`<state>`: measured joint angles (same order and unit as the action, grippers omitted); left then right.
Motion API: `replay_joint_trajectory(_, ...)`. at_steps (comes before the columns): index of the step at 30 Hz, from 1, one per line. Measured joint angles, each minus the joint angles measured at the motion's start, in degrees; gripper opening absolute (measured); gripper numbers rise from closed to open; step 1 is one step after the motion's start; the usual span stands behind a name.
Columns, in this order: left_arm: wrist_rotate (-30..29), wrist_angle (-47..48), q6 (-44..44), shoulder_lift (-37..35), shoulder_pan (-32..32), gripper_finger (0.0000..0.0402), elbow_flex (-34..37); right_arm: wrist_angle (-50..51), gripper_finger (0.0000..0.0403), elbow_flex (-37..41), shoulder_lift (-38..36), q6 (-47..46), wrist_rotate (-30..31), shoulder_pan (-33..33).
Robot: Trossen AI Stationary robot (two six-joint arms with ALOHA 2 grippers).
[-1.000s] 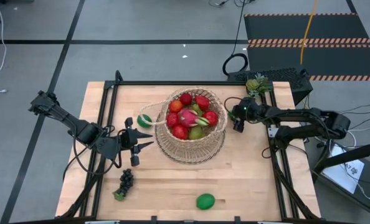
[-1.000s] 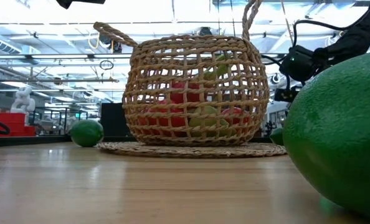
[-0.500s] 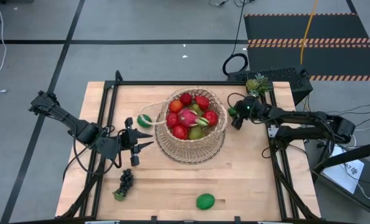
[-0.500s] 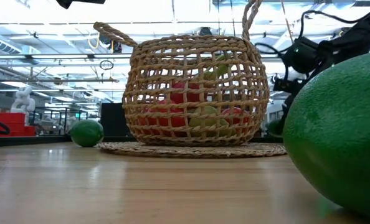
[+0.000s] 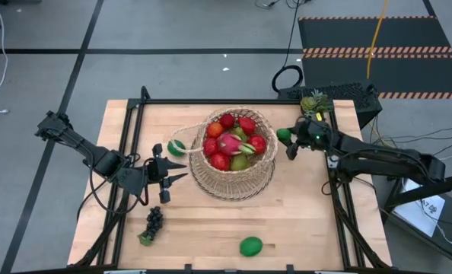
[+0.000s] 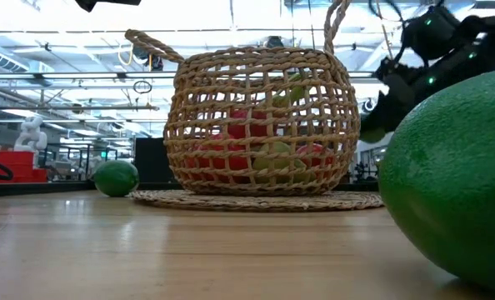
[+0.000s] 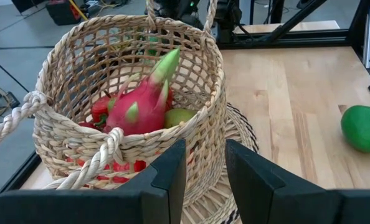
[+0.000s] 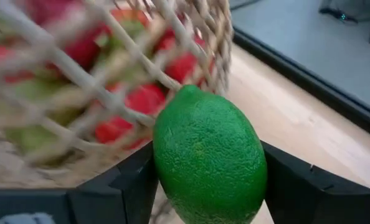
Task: Build produce basket
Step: Put the top right green lime into the basket
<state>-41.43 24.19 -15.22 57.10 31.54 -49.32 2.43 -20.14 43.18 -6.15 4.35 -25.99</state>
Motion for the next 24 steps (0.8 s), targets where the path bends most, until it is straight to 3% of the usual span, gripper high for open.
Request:
replay_joint_trajectory(7,0.0,0.0,-0.1,0.0,0.0,0.0113,0.0,4.3,0.0235,-4.8,-4.3,-3.1,0.4,3.4)
replay_joint_trajectory(16,0.0,0.0,-0.2,0.0,0.0,0.0113,0.0,12.9,0.0235,-15.4,-4.4,-3.8,1.9,7.2)
replay_joint_trajectory(24,0.0,0.0,-0.2,0.0,0.0,0.0113,0.0,12.2,0.0235,-20.6,-4.4,-3.5,3.3,10.9)
